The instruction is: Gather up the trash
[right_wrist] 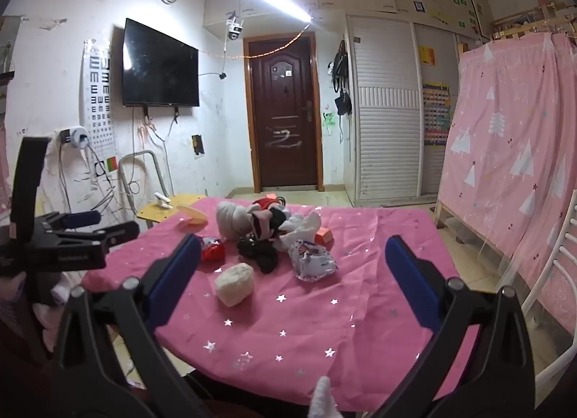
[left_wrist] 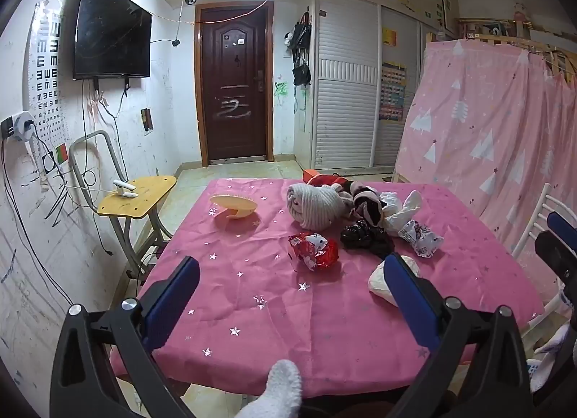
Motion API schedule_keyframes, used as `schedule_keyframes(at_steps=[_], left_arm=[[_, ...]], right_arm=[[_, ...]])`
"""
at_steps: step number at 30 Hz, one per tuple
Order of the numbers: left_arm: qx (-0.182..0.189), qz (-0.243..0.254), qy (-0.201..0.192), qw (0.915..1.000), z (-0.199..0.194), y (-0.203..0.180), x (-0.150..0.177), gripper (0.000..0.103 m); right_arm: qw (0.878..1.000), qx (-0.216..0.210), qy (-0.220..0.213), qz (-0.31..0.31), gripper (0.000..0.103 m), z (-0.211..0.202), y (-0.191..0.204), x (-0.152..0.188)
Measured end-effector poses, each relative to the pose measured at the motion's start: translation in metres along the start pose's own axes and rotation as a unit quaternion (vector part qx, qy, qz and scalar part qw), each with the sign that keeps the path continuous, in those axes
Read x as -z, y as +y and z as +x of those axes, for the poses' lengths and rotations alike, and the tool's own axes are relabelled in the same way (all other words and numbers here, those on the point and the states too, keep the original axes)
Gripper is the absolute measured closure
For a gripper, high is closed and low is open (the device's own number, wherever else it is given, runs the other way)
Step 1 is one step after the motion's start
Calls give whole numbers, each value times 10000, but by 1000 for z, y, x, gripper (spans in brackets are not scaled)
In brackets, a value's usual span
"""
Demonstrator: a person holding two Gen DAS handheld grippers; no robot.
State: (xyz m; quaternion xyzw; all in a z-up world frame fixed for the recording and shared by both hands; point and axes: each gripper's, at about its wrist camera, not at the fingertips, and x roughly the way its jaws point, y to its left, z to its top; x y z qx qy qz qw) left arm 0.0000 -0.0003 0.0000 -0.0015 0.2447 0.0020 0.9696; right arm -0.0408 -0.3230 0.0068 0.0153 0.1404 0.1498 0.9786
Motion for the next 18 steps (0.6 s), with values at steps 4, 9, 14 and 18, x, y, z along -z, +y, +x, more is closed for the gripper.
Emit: schedule_keyframes(at_steps=[4,9,14,18], left_arm=[[-3,-5,-7,10000,-1,0,0,9],[3,-7,16,10000,0,0,0,9],[-8,-7,8,10000,-1,0,0,9],[-20,-3,16,10000,0,0,0,9]], right_arm=[[10000,-2,24,-7,4,0,0,0],[10000,-8,15,-26,4,1,1,-1],[10000,6,18,-9,4,0,0,-1],[10000,10,0,-9,4,1,1,0]])
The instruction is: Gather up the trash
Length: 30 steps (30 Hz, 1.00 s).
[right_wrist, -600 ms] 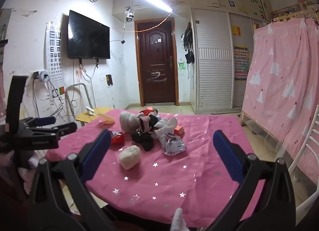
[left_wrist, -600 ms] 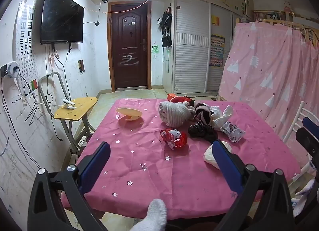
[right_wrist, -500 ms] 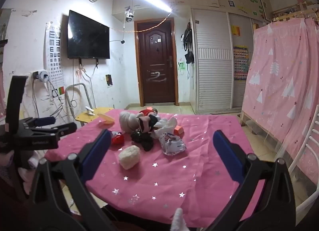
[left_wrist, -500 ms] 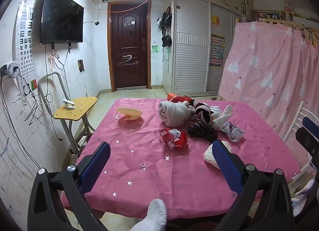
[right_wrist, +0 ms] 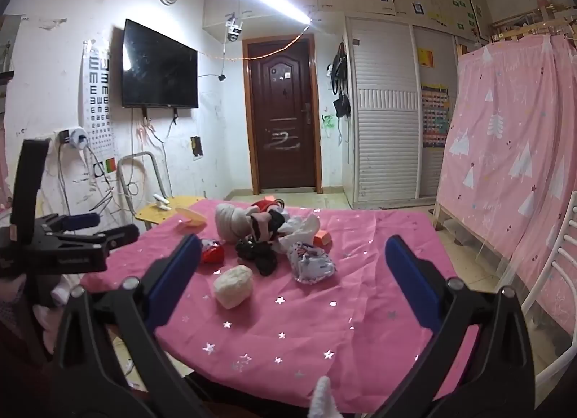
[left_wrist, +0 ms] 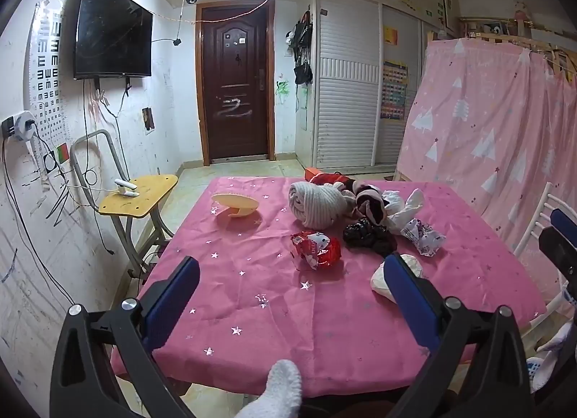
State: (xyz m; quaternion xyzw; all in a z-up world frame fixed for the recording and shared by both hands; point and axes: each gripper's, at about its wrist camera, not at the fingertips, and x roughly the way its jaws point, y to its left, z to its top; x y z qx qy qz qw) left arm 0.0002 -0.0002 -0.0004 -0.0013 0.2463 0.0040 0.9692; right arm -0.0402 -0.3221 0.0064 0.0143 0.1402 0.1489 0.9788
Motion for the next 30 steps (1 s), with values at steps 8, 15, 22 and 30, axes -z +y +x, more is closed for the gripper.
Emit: schedule_keyframes(at_steps=[8,15,22,30], left_arm=[[7,-1,6,10000,-2,1,0,9],[9,-1,17,10000,-1,0,0,9],[12,0,16,10000,-2,0,-1,9],[7,-1,23,10000,-1,0,-1,9]], right_arm=[[10000,4,-6,-12,4,0,0,0],[10000,4,-2,-19,4,1,1,1],[10000,12,-9,-34,4,1,2,2],[10000,22,-11,-62,4,1,1,1]])
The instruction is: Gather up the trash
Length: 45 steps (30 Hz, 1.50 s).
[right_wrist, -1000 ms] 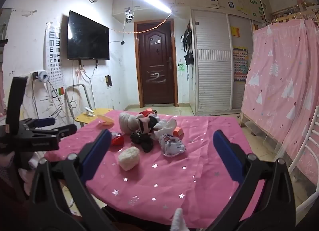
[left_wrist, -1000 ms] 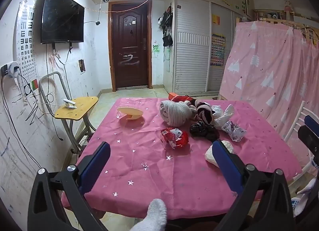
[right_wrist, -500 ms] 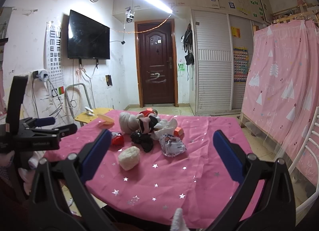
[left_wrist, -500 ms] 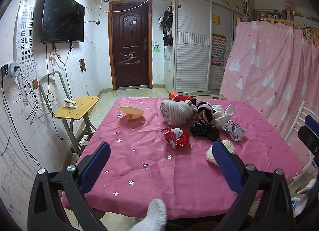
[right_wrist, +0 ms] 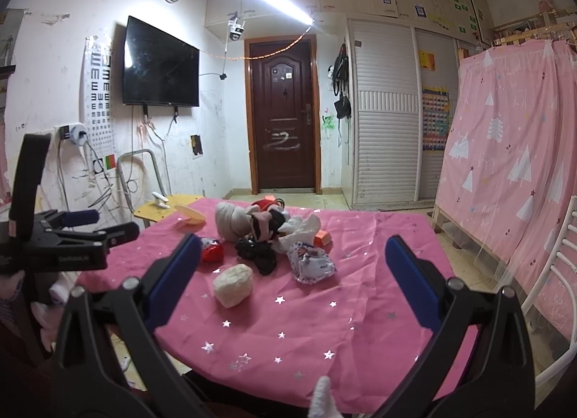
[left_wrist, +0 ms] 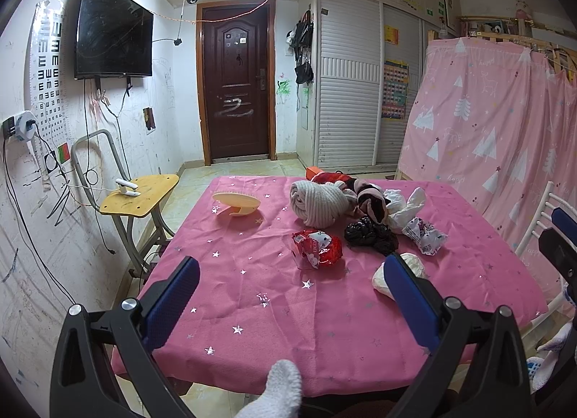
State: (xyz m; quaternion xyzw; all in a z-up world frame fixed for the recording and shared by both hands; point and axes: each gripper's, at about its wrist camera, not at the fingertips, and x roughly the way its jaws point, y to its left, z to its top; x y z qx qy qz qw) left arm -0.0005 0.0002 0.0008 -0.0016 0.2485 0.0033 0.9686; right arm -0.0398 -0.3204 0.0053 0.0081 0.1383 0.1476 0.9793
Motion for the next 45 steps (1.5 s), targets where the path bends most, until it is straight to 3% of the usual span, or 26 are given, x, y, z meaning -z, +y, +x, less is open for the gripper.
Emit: schedule_keyframes(at_steps=[45], left_arm=[[-40,9,69,10000,9,7,11,9]], right_arm=[[9999,-95,94,16,4,6,10,8]])
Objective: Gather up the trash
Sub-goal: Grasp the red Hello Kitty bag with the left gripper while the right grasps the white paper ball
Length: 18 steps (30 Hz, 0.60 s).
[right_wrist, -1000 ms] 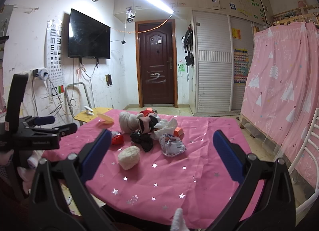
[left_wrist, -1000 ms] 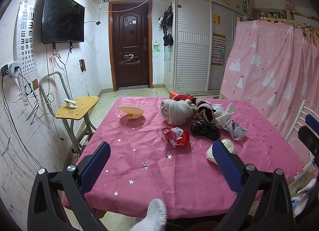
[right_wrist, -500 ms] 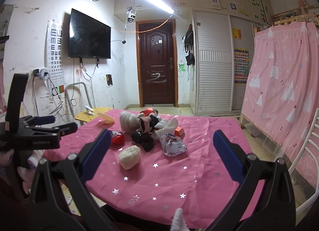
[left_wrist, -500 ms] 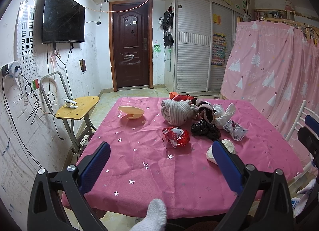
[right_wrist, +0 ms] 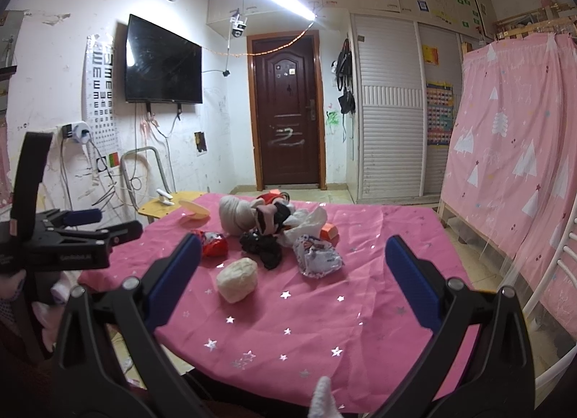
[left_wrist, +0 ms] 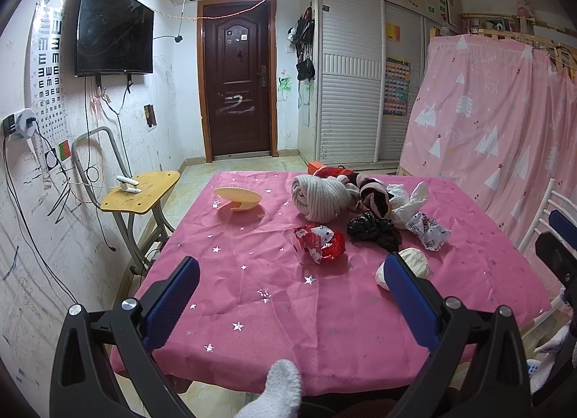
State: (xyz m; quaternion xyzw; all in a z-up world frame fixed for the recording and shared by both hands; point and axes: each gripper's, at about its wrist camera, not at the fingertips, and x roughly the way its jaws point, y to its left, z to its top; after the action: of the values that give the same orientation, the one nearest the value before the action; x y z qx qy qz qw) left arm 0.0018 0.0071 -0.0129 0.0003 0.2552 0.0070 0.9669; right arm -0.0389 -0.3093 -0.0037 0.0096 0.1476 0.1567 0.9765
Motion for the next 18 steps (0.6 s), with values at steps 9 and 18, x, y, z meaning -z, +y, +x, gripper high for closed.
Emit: schedule_keyframes(at_steps=[9,18], left_arm=[[399,81,311,9987,27,5,-15,9],[530,473,812,9942,85,-14,-32,9]], right_arm=[[9951,-664,707,169,4,42,6,25],[9861,-1147,1176,265,5,85,16,33]])
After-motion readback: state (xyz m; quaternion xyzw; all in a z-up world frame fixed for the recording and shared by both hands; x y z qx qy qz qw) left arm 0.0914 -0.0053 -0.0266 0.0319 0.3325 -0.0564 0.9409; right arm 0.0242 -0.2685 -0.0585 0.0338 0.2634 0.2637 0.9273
